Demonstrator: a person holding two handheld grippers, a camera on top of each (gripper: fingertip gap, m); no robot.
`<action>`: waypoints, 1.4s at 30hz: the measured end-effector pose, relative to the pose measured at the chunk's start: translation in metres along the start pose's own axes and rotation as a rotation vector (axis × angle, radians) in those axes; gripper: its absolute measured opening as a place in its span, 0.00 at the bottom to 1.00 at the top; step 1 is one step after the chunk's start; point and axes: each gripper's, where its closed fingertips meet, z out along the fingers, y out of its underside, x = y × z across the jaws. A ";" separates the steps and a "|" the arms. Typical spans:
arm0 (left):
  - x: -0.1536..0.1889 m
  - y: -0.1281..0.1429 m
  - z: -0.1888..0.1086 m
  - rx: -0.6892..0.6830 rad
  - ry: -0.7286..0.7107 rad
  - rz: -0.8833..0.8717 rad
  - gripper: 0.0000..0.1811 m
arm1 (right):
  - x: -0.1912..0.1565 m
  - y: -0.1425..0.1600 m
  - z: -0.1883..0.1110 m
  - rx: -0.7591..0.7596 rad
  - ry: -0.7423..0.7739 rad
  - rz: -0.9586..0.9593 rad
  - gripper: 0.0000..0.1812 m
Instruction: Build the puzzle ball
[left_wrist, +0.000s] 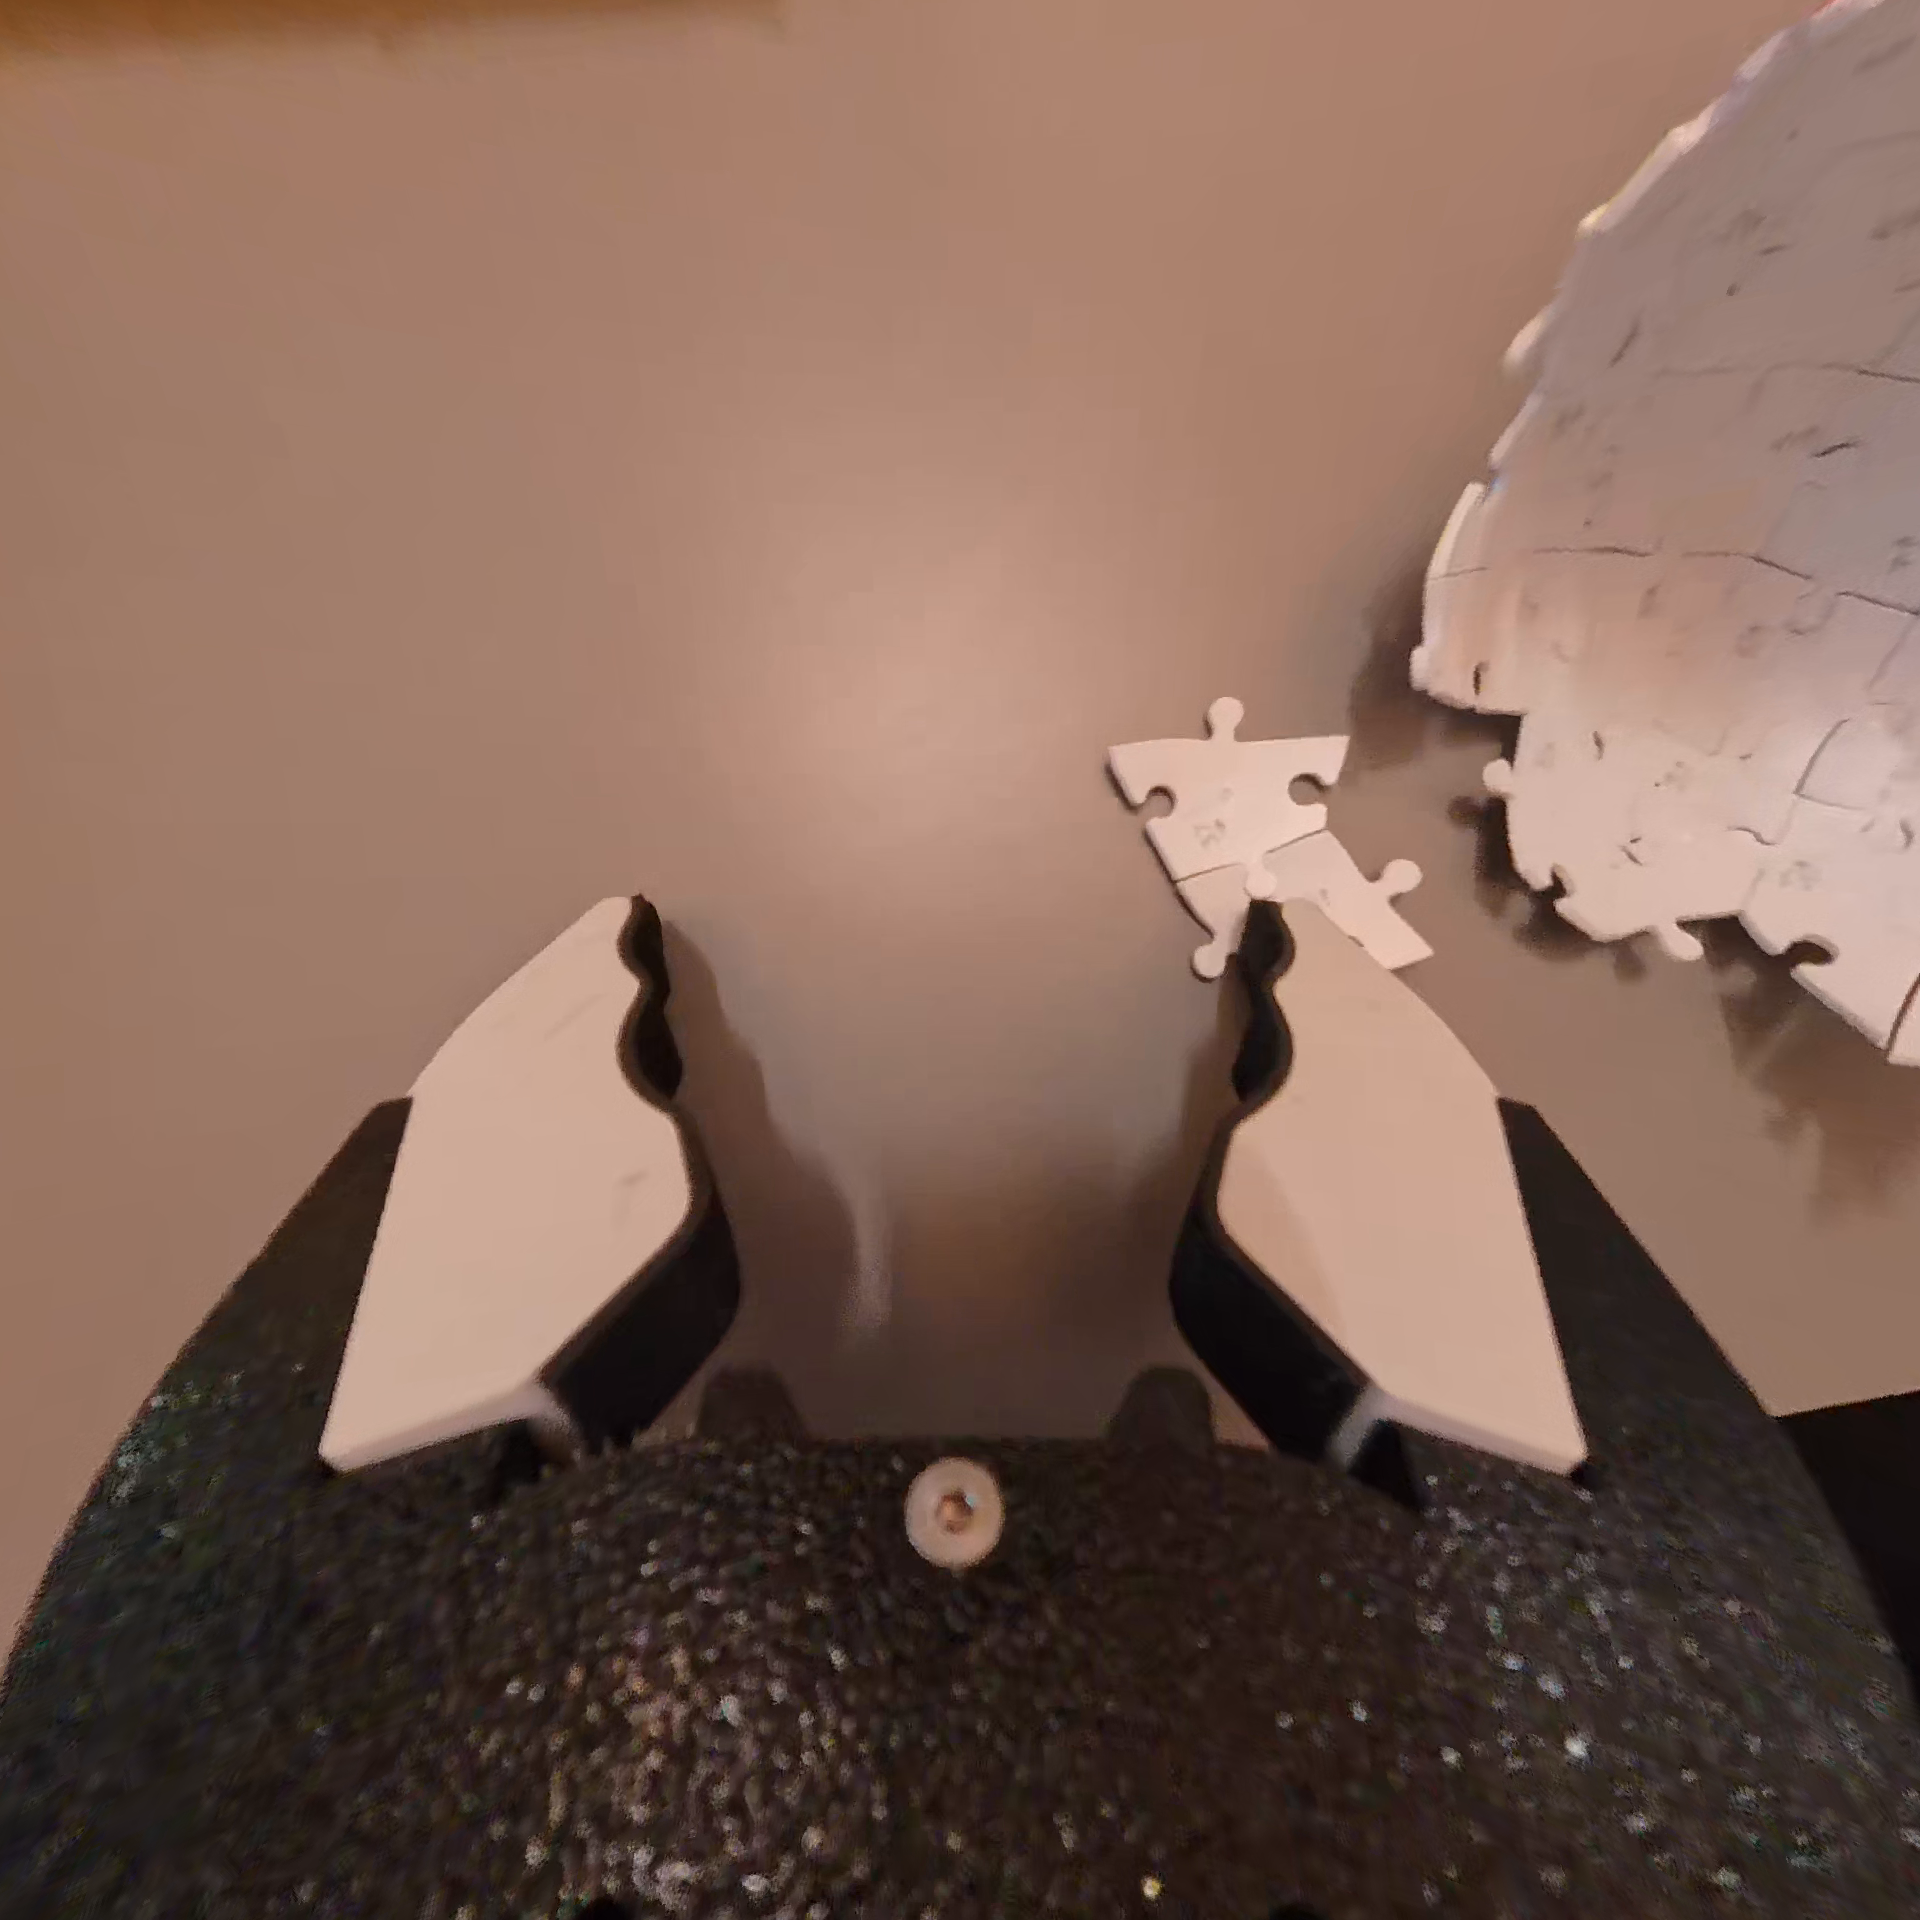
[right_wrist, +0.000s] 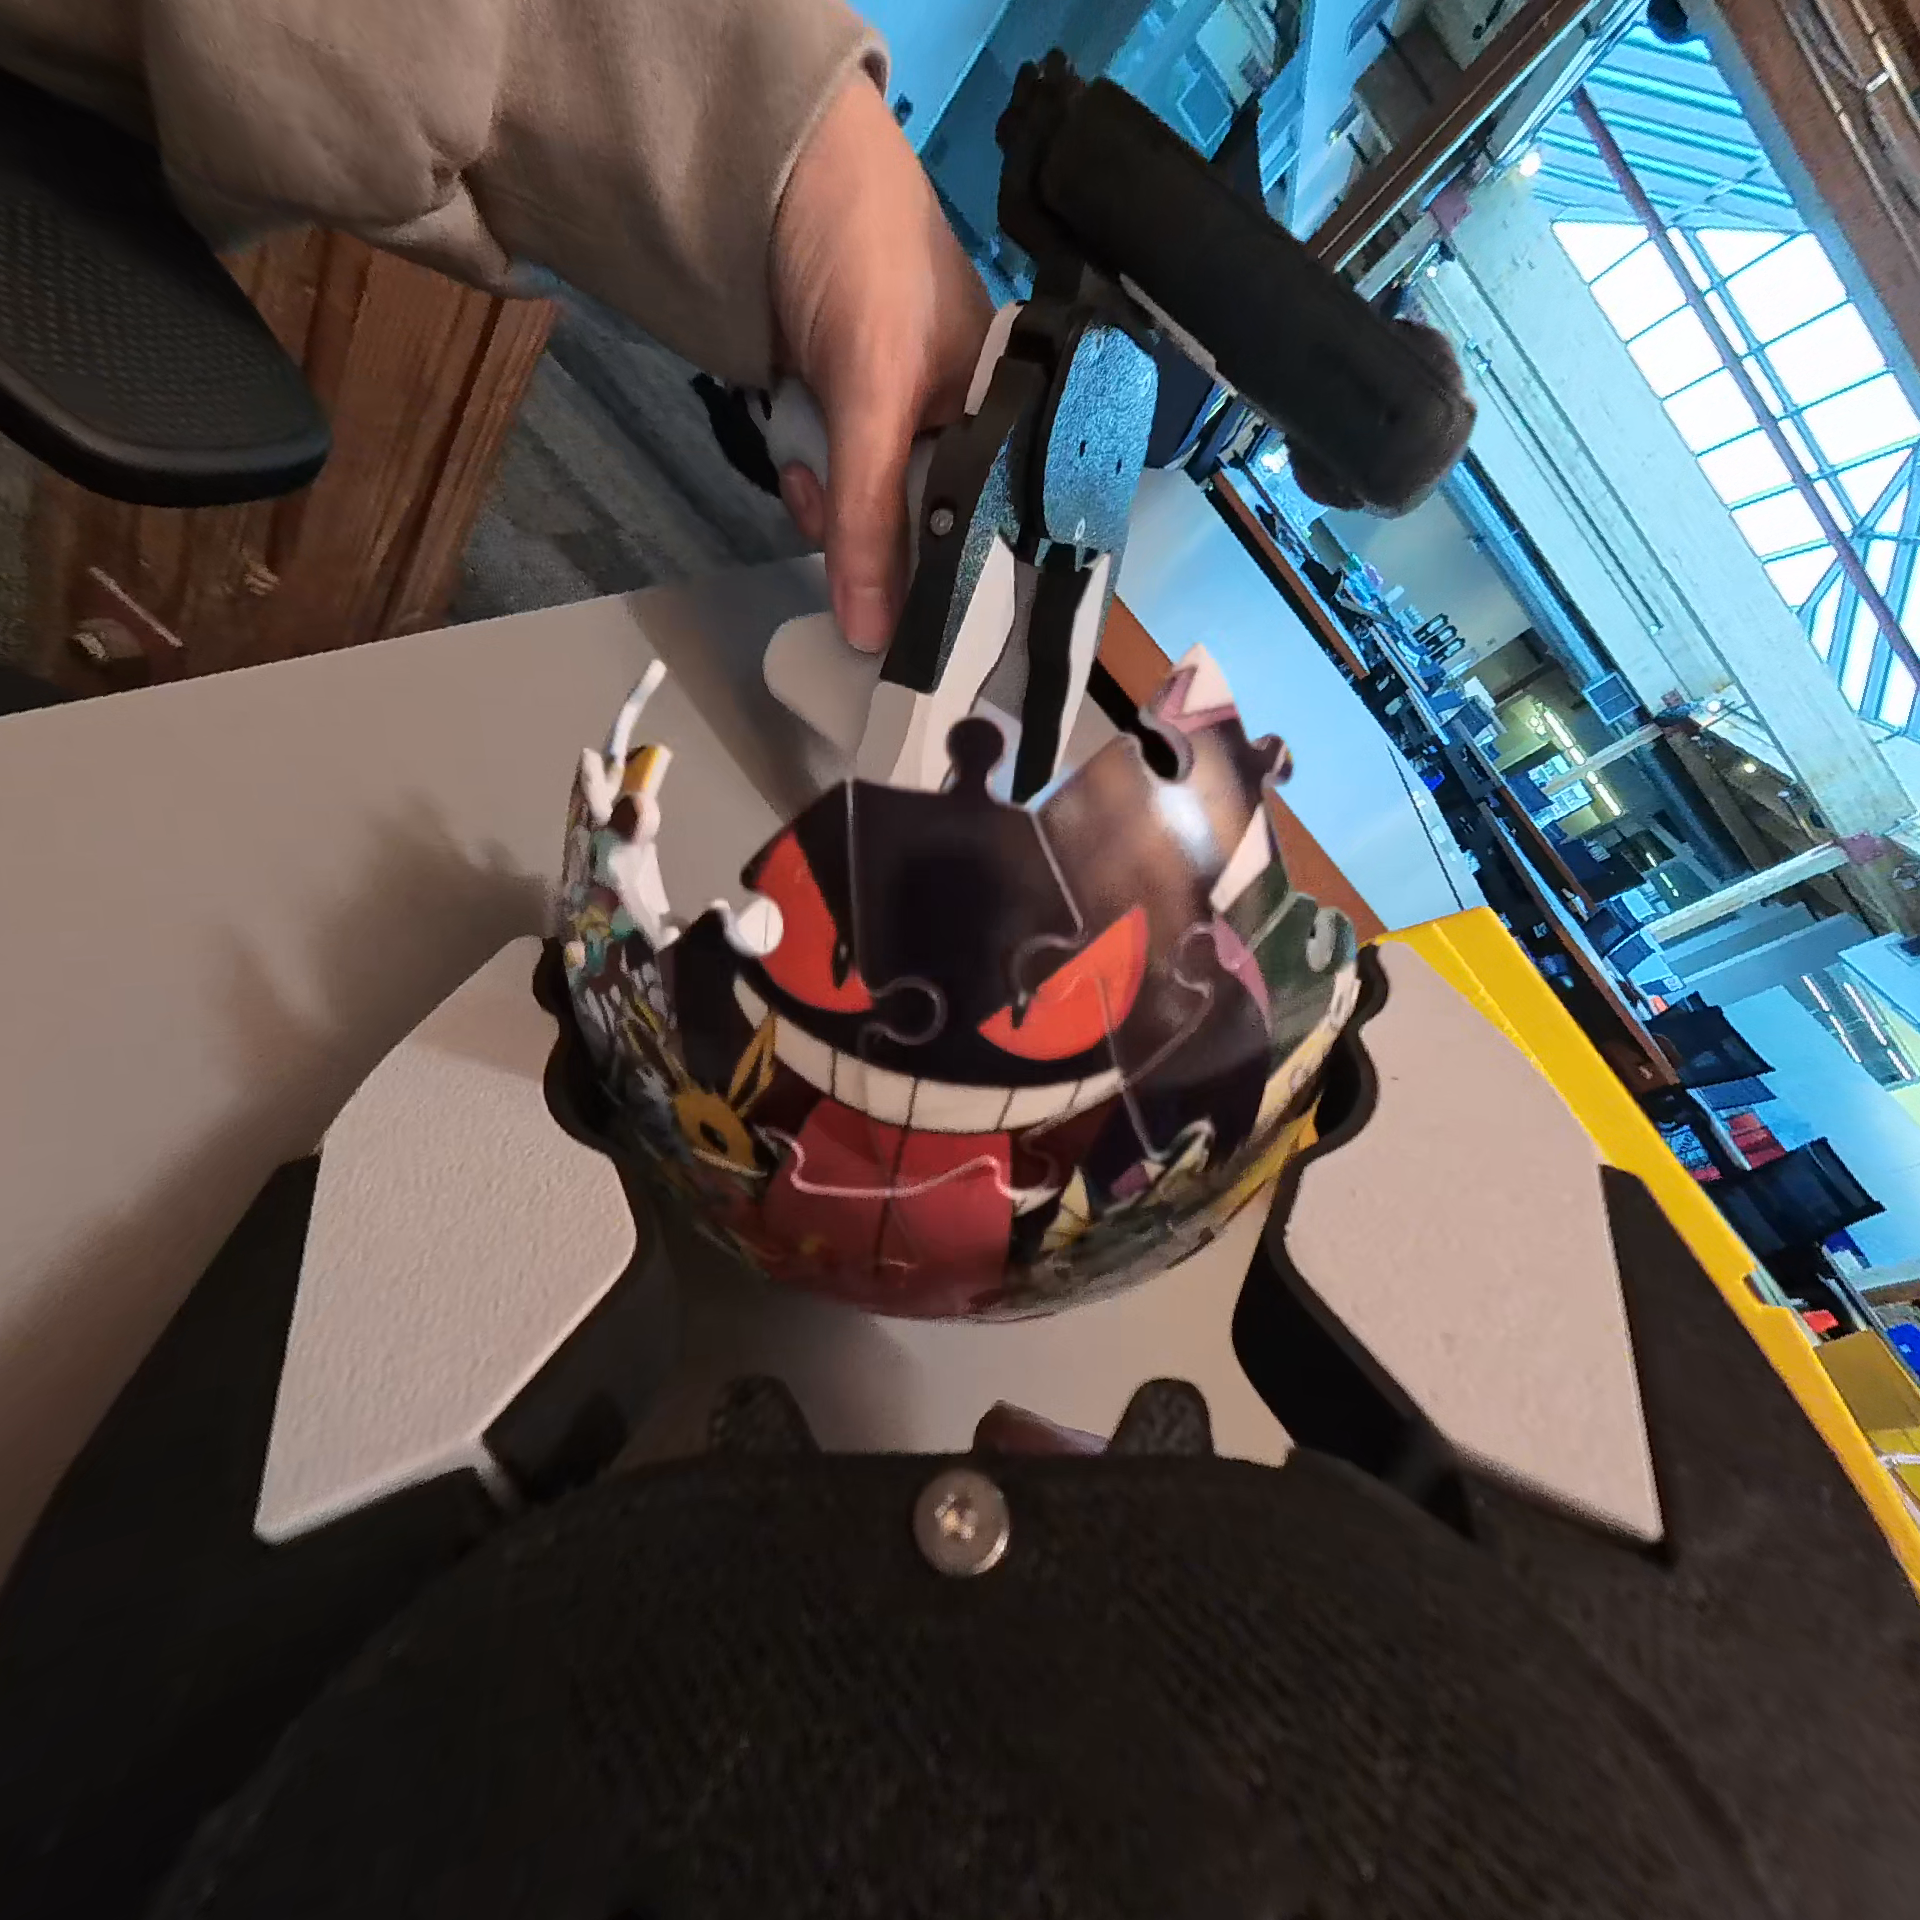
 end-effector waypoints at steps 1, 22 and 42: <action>0.002 -0.002 0.001 -0.001 -0.006 0.001 0.57 | 0.000 0.001 -0.001 -0.008 -0.005 -0.005 0.75; 0.021 -0.006 -0.001 -0.032 -0.007 0.076 0.50 | -0.004 0.004 0.007 -0.273 -0.157 -0.044 0.75; 0.029 0.018 -0.016 -0.059 0.138 0.194 0.37 | -0.004 0.022 0.000 -0.580 -0.220 -0.168 0.74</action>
